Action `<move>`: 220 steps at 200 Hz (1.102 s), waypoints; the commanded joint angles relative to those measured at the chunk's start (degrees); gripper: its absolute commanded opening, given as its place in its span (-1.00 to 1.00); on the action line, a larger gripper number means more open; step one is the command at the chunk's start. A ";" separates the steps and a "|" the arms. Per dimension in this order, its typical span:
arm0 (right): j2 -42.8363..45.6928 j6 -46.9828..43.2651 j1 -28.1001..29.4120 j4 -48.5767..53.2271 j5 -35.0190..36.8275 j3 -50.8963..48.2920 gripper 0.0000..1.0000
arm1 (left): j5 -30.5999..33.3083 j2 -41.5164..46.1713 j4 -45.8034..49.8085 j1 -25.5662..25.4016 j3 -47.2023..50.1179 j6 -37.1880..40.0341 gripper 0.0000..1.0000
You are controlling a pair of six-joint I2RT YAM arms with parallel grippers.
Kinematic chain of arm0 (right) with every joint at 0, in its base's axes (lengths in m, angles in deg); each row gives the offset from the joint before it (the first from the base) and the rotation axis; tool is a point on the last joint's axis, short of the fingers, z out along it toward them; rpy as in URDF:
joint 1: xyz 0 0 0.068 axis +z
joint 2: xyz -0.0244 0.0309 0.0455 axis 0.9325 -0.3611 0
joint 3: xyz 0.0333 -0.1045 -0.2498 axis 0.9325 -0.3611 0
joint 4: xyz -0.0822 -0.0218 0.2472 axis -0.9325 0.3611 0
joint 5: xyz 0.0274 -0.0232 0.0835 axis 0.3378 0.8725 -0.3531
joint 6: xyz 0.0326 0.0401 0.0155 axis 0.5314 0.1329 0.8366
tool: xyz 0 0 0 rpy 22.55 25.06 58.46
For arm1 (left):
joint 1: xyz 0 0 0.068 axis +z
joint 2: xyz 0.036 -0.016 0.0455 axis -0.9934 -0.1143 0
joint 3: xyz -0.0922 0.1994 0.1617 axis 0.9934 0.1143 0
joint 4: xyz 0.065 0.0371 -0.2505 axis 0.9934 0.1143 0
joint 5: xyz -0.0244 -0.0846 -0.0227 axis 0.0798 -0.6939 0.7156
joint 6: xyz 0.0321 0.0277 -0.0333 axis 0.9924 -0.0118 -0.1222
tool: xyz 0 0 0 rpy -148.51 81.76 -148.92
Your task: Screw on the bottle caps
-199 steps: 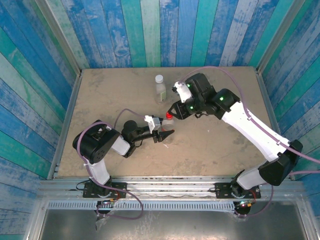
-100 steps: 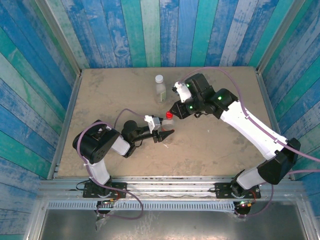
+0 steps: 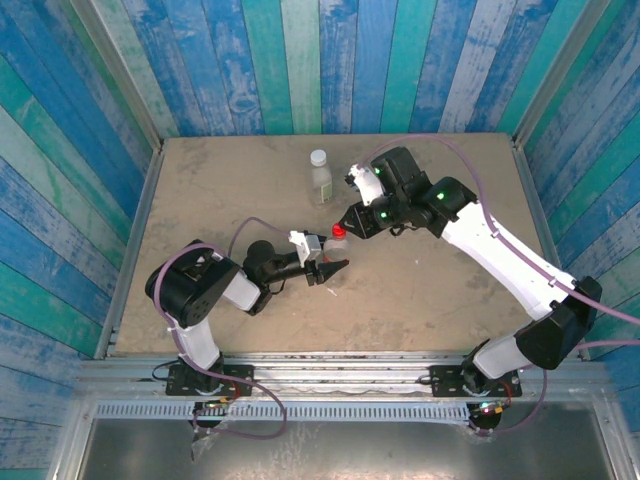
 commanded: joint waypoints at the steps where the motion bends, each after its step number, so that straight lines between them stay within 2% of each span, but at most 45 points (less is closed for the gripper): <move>1: 0.29 -0.76 -0.11 1.72 -0.99 2.58 -0.44 | -0.78 -0.74 4.27 -0.07 0.03 0.18 0.24; 63: -2.54 -1.74 -0.11 1.60 -0.69 4.35 -0.34 | -0.72 -0.66 4.19 -0.05 0.31 0.15 0.24; 127: -0.75 -0.52 -0.46 1.50 -0.58 -1.16 -0.59 | -0.52 -0.61 4.12 0.01 0.38 0.17 0.24; 220: 4.78 6.68 -0.29 -4.92 -8.66 -9.40 -0.70 | 1.13 -1.36 4.67 -0.03 -0.57 -1.66 0.22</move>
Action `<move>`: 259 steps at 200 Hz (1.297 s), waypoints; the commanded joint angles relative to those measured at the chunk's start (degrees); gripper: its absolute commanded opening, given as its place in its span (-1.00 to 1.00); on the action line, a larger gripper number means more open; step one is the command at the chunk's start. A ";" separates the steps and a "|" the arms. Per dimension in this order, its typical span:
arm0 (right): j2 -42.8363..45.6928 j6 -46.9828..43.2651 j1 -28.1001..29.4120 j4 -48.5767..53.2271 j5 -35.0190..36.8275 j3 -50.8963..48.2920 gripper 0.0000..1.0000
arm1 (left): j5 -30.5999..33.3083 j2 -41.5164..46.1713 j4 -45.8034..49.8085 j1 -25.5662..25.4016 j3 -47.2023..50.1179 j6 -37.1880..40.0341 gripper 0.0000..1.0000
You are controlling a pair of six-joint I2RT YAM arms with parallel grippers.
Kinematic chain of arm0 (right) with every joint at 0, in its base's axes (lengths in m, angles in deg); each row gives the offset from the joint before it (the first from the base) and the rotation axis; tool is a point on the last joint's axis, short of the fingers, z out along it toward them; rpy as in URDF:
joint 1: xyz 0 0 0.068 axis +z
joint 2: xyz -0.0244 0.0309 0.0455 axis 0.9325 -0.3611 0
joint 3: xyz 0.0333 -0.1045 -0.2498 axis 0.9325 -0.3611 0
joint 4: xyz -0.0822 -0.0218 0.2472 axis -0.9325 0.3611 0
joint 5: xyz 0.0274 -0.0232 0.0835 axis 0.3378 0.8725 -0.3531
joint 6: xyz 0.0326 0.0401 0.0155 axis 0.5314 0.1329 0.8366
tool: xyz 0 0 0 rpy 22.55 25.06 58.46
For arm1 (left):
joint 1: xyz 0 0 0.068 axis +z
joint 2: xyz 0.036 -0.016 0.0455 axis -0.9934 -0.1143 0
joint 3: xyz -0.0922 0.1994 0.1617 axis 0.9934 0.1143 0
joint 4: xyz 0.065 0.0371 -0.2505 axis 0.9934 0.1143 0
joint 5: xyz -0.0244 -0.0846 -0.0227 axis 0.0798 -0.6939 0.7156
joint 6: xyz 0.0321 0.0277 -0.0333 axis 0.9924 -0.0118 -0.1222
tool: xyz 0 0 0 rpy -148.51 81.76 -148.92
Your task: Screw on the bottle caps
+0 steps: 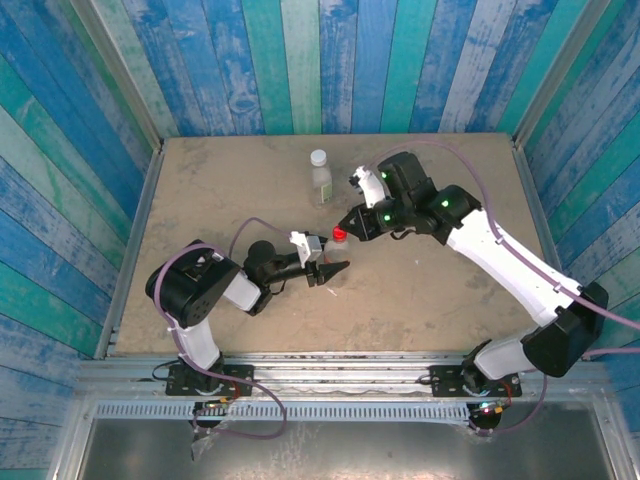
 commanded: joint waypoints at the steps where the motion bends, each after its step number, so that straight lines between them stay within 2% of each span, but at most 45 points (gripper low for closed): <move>1: 1.30 2.69 0.41 2.08 -3.97 -2.81 -0.70 | 1.42 -1.36 4.33 0.12 -0.61 -1.55 0.22; 41: 2.35 2.65 0.48 1.99 -2.99 -3.15 -0.64 | 1.08 -1.22 4.90 0.11 -0.77 -1.51 0.22; 70: 3.63 0.78 0.46 3.01 1.52 -2.29 -0.45 | 0.67 -0.88 5.80 0.12 -0.79 -0.88 0.22; 104: 4.17 -3.68 0.36 4.71 5.48 0.05 -0.12 | -0.14 -0.92 5.57 0.12 -0.66 -0.54 0.23; 133: 3.33 -16.79 0.50 9.26 5.49 4.63 0.21 | -1.00 -0.68 6.28 0.12 -0.65 0.25 0.23; 152: 1.37 -27.15 0.72 14.98 3.96 9.04 0.30 | -1.53 -0.23 7.64 0.15 -0.64 1.23 0.23; 184: -0.88 -47.66 1.07 22.54 0.41 12.57 0.33 | -3.83 0.47 9.99 0.10 -1.18 2.77 0.23; 215: -0.66 -64.37 1.03 24.24 -1.91 11.43 0.37 | -6.16 0.65 11.43 0.10 -1.64 3.43 0.23; 232: -2.15 -69.47 0.74 25.90 -1.88 12.99 0.36 | -6.27 0.85 12.52 0.12 -1.75 4.10 0.23; 259: -6.31 -72.69 0.44 30.88 -3.58 18.79 0.31 | -6.22 0.95 13.81 0.19 -1.77 4.95 0.24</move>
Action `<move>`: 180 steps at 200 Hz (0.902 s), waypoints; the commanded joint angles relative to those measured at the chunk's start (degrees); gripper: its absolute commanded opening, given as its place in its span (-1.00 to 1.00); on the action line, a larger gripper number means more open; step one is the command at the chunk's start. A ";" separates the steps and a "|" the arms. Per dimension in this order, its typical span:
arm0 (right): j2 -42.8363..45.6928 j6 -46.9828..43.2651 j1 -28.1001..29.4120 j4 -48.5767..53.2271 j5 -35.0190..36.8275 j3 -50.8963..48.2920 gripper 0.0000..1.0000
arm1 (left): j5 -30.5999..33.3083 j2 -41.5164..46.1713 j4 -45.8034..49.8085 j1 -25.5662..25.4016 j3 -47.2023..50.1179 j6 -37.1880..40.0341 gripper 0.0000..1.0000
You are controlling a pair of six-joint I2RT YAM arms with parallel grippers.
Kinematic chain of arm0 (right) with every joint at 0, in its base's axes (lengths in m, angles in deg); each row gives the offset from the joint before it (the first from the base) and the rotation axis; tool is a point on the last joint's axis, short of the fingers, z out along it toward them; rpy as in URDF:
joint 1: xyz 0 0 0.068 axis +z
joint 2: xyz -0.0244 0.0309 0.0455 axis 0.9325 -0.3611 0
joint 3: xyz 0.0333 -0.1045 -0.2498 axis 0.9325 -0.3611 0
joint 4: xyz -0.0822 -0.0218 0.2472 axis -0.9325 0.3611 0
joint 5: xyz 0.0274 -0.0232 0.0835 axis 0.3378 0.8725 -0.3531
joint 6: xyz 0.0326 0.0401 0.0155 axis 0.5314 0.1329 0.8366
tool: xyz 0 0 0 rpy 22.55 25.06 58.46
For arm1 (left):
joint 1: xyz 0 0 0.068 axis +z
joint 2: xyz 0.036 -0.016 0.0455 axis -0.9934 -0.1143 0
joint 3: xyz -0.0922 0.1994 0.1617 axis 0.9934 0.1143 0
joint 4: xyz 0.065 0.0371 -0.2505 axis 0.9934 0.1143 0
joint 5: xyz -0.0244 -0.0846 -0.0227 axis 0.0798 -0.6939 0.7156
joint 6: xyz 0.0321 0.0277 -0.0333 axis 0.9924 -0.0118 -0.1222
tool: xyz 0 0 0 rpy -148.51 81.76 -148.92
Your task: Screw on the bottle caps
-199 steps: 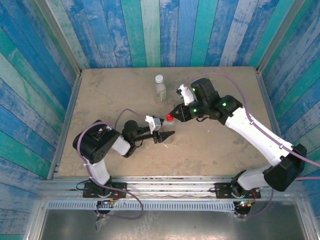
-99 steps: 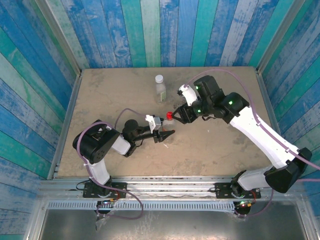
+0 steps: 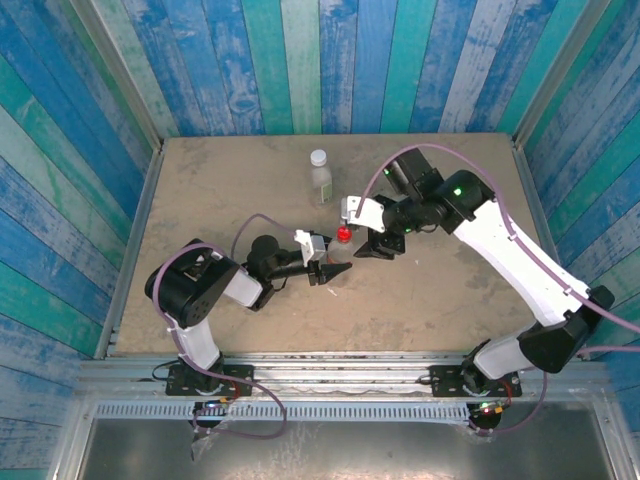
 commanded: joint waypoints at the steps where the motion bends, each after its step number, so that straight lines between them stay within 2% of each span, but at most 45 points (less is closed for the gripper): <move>1: -3.30 -9.46 -0.29 5.97 -2.68 4.67 0.31 | -1.57 0.68 8.69 0.13 0.86 1.89 0.24; 80: -14.39 -10.59 -0.33 16.83 -5.03 17.73 0.08 | -2.44 -0.24 9.13 0.25 0.32 2.28 0.24; 180: -17.91 -9.43 -0.67 15.85 -3.44 20.64 0.06 | -2.81 -0.61 9.92 0.18 0.02 2.71 0.24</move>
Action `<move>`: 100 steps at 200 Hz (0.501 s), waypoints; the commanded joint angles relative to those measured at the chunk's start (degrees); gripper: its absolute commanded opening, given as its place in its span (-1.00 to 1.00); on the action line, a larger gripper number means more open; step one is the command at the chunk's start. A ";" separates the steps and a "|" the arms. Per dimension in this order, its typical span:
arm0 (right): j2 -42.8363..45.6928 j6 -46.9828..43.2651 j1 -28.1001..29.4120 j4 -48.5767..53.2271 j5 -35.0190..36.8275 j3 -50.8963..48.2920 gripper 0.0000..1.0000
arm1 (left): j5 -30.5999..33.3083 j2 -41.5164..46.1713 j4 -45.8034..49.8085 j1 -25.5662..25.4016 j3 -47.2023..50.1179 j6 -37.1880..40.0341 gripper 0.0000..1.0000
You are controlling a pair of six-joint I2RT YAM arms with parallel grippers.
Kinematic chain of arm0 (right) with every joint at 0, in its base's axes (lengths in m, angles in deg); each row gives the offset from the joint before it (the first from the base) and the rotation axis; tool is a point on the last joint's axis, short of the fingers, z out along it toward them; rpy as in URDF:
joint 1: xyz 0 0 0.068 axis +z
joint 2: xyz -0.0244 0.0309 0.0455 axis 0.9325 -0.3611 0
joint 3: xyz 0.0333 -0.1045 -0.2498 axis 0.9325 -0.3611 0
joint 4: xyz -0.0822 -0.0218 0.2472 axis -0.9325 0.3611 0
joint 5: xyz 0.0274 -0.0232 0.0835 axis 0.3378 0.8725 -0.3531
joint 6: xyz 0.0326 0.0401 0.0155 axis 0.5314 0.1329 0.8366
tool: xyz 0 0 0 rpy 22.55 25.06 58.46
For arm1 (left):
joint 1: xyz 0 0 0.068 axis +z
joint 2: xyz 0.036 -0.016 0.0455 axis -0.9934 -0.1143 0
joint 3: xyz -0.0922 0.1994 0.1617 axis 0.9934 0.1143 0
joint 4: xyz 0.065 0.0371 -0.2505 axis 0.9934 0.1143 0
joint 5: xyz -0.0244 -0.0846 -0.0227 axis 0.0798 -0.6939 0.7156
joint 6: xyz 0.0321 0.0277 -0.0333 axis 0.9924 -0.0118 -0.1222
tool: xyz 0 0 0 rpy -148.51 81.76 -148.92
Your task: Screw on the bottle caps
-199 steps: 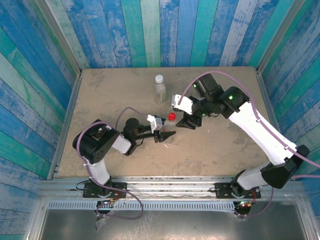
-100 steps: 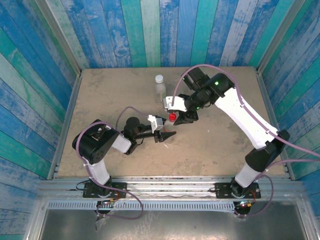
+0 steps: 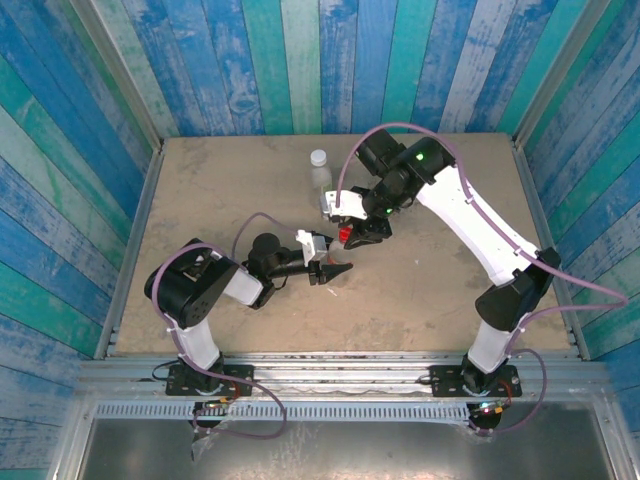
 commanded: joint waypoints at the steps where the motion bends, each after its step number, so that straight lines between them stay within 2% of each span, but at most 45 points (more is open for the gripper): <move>1: -1.14 0.54 -0.37 0.89 0.56 1.34 0.07 | -1.34 -0.72 8.22 0.08 0.89 0.84 0.24; 100: -2.38 2.31 -1.08 0.01 0.96 1.49 -0.09 | -1.46 -0.89 9.32 0.08 0.54 1.35 0.24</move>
